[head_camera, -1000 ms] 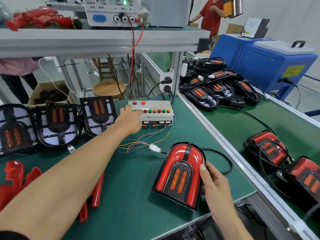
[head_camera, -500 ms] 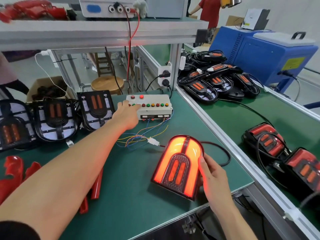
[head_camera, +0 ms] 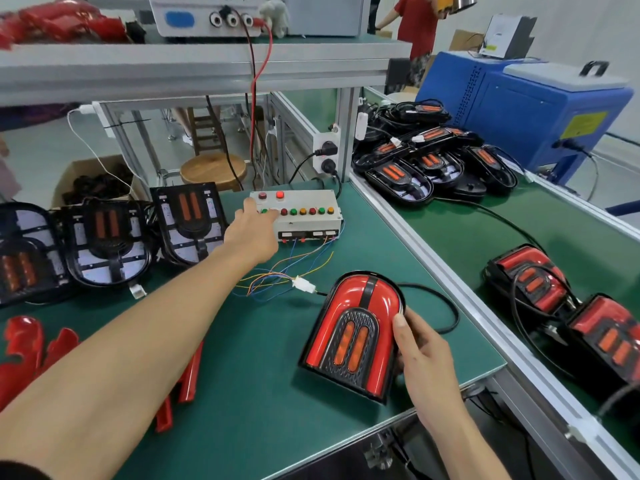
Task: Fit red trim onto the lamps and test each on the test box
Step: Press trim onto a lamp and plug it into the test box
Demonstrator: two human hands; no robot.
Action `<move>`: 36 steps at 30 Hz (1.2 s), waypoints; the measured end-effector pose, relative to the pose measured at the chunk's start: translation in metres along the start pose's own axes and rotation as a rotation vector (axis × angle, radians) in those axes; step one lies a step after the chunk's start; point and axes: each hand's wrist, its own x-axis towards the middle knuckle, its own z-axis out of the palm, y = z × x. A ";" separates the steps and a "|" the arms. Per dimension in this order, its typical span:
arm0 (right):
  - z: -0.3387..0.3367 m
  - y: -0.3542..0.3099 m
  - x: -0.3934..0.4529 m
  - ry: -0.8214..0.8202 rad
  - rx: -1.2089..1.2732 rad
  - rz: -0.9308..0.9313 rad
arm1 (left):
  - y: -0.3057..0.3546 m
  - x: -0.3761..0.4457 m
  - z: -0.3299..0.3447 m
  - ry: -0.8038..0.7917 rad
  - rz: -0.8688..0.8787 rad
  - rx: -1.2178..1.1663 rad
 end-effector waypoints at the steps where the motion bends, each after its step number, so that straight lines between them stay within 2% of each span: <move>1: 0.000 0.000 0.000 -0.001 0.003 0.001 | 0.003 -0.001 0.001 0.056 0.005 -0.012; 4: 0.000 0.002 0.001 -0.007 0.015 0.002 | 0.012 0.000 0.005 0.115 0.118 -0.057; 9: 0.000 0.004 0.002 -0.006 0.016 0.003 | 0.035 0.008 0.005 0.041 0.281 -0.057; 21: -0.003 0.005 0.002 -0.017 0.003 0.037 | 0.060 0.023 0.004 -0.125 0.277 0.070; 36: -0.003 0.004 0.002 0.040 -0.057 0.024 | 0.064 0.027 0.005 -0.218 0.205 -0.002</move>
